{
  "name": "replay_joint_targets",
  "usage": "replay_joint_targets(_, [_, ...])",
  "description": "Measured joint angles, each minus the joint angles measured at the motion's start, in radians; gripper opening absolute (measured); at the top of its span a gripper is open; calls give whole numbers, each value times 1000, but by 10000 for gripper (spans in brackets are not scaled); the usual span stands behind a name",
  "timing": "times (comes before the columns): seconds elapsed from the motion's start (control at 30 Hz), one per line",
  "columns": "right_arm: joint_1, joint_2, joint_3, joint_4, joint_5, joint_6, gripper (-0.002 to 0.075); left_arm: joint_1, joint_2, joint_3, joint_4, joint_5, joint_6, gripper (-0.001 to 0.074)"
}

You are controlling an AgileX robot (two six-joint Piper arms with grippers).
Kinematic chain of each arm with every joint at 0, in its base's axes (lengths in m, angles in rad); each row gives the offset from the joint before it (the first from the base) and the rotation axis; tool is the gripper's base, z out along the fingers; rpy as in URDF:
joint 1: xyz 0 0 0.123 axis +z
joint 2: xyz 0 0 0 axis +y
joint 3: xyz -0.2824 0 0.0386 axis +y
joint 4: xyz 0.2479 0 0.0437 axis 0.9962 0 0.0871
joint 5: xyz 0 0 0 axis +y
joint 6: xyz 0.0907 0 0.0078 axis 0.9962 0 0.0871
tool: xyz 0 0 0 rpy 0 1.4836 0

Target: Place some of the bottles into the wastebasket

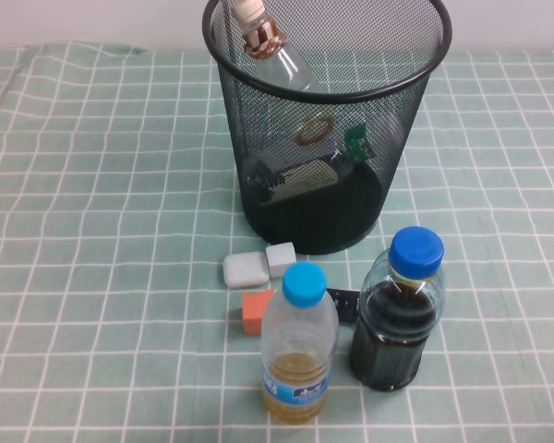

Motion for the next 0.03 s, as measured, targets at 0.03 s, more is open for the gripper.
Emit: replay_joint_targets(0.03, [0, 0, 0, 0, 0, 0, -6, 0, 0, 0, 0, 0, 0, -1])
